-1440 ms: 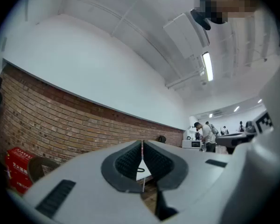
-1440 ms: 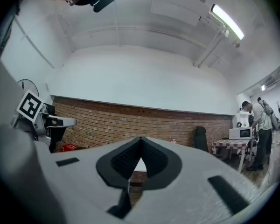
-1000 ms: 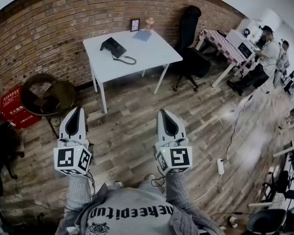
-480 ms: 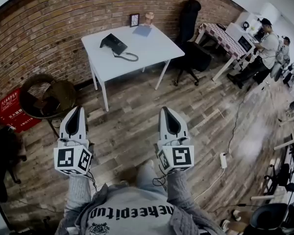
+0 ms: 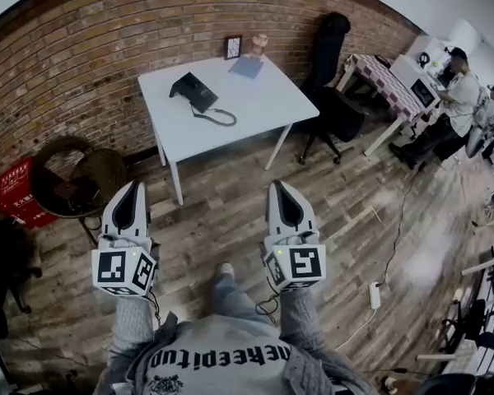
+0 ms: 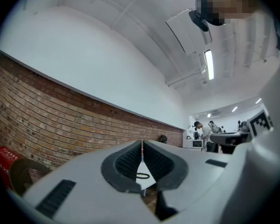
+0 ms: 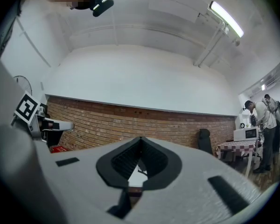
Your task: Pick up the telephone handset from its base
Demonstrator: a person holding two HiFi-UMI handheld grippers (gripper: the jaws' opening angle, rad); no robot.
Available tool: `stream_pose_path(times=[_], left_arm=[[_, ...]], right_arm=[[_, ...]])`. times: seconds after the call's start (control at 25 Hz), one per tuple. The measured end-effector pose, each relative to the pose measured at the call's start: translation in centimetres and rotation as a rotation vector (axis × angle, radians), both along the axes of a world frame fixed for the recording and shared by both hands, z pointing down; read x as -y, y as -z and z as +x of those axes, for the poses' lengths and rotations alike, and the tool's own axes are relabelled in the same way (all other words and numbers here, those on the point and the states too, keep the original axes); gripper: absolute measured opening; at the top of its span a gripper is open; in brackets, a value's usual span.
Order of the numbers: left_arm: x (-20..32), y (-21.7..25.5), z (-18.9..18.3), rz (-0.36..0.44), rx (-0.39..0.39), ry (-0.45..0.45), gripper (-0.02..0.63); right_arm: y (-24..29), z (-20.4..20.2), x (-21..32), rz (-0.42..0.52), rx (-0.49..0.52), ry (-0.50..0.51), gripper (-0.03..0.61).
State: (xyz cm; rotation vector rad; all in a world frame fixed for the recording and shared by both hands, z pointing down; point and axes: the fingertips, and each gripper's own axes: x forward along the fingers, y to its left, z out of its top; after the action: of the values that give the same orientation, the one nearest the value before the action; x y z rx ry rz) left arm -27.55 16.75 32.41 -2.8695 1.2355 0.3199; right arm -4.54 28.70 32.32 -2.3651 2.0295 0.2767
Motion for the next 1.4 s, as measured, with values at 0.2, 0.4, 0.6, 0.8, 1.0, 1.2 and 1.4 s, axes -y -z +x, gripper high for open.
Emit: stream_pose_path(times=[0.2,0.4,0.6,0.8,1.0,1.2,1.4], left_arm=[[4.9,1.7,3.6,0.016,-0.022,0.053,0.014],[8.6,2.4,8.2,0.008,-0.014,0.085,0.014],[11.0,1.8,11.2,0.031,-0.004,0.106,0.014],[12.7,1.6,13.0,-0.028,0.03,0.14,0.014],[15.2,0.5,14.5,-0.026,0.038,0.128,0.014],[19.2,0.1,17.0,-0.03,0.033,0.1,0.014],[24.5,0.3,19.2,-0.047,0.022,0.096,0.014]], right_arm=[[2.0,3.7,6.1,0.013,-0.027,0.066,0.005],[2.5,8.2,10.9,0.02,-0.031,0.107,0.005],[1.5,11.4,14.0,0.013,-0.017,0.141,0.005],[0.3,13.5,16.1,-0.004,0.014,0.16,0.005],[-0.8,14.8,18.3,-0.021,0.026,0.157,0.005],[-0.9,16.8,21.8,-0.031,0.017,0.14,0.005],[-0.5,18.9,27.1,-0.028,0.002,0.128,0.005]])
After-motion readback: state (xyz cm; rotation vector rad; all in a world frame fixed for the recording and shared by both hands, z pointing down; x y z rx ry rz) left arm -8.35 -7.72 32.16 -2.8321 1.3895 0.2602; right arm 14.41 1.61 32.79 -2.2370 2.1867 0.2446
